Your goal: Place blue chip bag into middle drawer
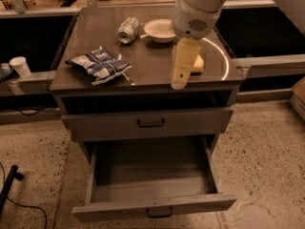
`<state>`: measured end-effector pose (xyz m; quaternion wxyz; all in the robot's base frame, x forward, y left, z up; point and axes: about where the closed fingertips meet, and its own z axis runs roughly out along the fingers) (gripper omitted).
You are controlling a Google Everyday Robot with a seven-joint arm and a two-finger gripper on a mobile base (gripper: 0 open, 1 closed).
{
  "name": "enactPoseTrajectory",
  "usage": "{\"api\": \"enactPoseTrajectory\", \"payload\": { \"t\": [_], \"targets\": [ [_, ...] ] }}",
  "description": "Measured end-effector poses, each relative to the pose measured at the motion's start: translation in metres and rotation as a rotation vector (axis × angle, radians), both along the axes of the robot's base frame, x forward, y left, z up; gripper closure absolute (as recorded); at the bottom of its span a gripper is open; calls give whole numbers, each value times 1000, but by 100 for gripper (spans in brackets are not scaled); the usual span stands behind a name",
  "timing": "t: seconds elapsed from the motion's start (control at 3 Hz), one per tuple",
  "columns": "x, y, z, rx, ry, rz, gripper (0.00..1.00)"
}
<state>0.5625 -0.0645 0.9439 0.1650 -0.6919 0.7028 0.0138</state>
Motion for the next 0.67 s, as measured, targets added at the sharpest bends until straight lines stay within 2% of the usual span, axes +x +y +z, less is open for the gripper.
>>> {"api": "enactPoseTrajectory", "payload": {
  "t": [0.33,0.67],
  "targets": [
    [34,63,-24,11,2,95,0],
    [39,77,-33,28,-15,138,0]
  ]
}}
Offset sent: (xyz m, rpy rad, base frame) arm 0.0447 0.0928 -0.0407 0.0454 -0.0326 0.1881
